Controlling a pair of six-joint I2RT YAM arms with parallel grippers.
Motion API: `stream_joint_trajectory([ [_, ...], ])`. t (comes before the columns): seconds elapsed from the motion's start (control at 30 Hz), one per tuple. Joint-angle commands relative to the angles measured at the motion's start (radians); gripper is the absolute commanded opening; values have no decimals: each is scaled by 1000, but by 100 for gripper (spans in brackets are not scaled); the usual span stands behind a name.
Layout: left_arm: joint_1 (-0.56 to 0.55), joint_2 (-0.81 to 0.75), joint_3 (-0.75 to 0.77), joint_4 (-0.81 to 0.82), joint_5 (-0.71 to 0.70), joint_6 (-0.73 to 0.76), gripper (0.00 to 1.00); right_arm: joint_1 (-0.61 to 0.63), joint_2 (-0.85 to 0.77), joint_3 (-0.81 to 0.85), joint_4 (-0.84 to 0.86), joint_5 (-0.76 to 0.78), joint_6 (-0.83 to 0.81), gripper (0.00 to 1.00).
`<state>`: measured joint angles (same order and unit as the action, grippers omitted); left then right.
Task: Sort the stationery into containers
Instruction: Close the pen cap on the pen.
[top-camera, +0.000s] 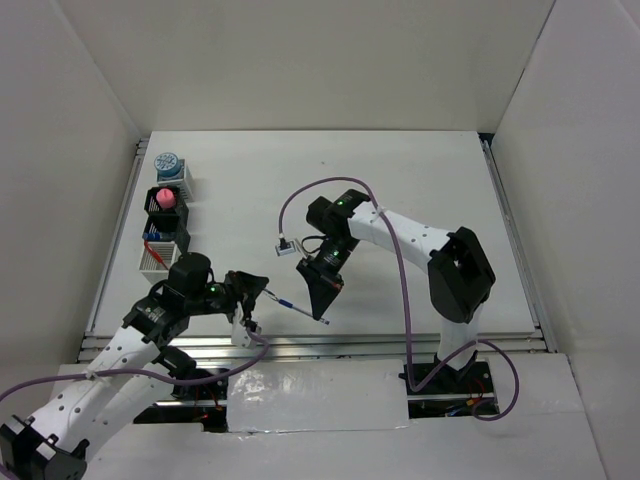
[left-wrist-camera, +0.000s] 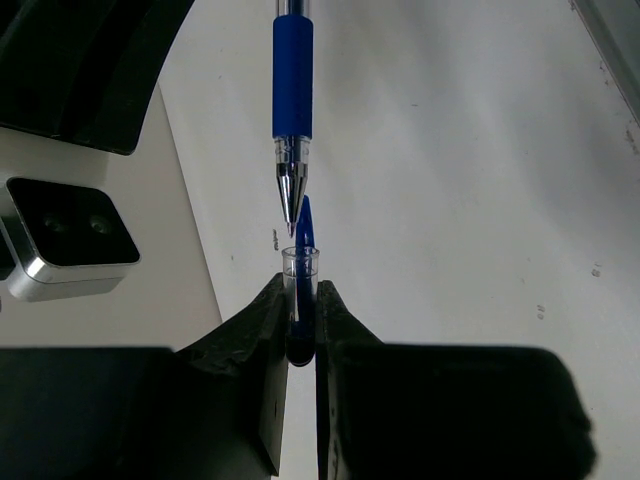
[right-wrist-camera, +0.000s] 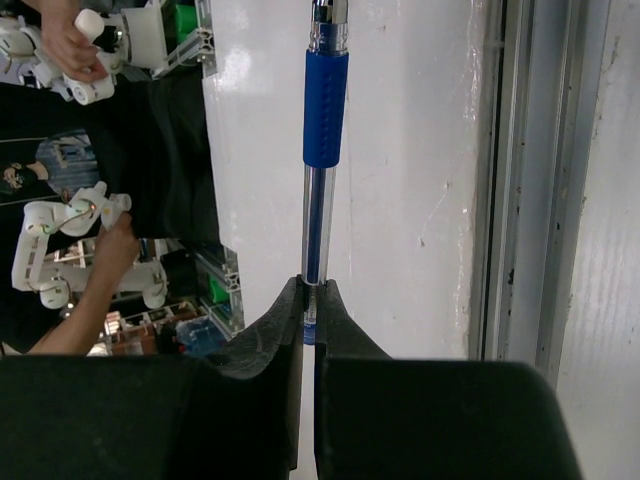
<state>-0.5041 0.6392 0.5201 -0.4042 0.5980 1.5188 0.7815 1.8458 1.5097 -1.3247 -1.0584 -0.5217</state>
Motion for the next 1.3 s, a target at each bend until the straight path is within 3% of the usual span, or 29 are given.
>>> stream_joint_trajectory([
  [0.0, -14, -9, -5, 24, 8, 31, 0, 12, 10, 18, -102, 3, 31, 0],
  [0.87, -120, 30, 8, 10, -96, 37, 0, -4, 49, 79, -65, 28, 111, 0],
  [0.97, -132, 50, 24, 31, -107, -5, 0, 2, 61, 87, -67, 28, 114, 0],
  [1.27, -191, 158, 124, 94, -135, -345, 0, 12, 105, 161, -67, 34, 144, 0],
])
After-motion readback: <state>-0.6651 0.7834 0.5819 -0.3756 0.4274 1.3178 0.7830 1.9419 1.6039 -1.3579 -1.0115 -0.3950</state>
